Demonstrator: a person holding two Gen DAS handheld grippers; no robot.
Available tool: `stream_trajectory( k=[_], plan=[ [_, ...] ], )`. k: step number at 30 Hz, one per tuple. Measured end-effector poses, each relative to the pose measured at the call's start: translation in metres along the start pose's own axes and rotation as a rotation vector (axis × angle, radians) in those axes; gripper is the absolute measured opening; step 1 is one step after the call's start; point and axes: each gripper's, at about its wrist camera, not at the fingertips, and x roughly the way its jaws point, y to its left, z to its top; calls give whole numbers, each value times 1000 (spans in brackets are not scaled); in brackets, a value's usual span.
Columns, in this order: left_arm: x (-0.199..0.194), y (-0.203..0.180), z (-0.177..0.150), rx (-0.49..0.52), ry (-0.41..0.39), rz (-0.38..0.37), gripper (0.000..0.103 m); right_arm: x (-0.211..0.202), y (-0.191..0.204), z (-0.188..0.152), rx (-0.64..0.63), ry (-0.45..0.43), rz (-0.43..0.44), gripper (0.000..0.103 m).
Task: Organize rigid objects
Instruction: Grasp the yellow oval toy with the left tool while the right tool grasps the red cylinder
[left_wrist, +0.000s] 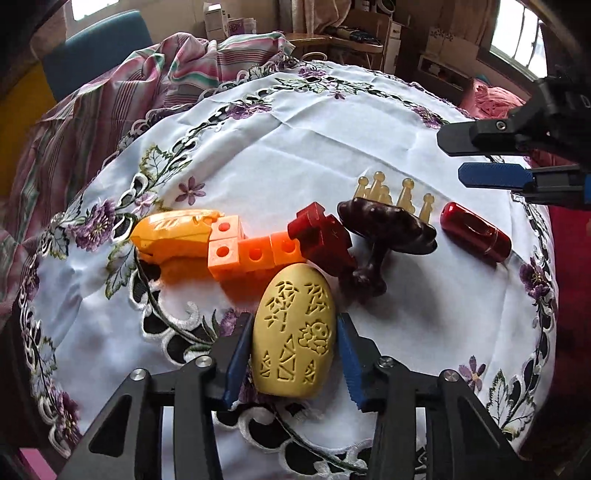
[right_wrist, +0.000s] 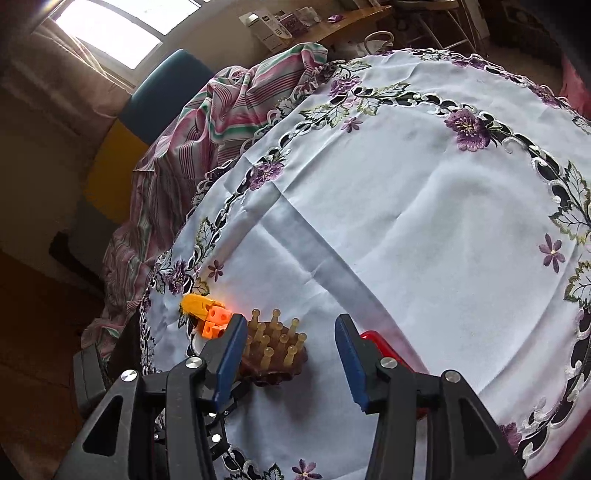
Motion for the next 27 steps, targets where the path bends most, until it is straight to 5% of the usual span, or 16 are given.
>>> stream_trajectory(
  k=[10,27],
  plan=[
    [-42,-2,-54,-281,-47,-28,45,2,-16,3,38,16,-87,50],
    [-126,-11,-123,-453,-179,-21,45,27,-1,-17,-175,151,-327,47]
  ],
)
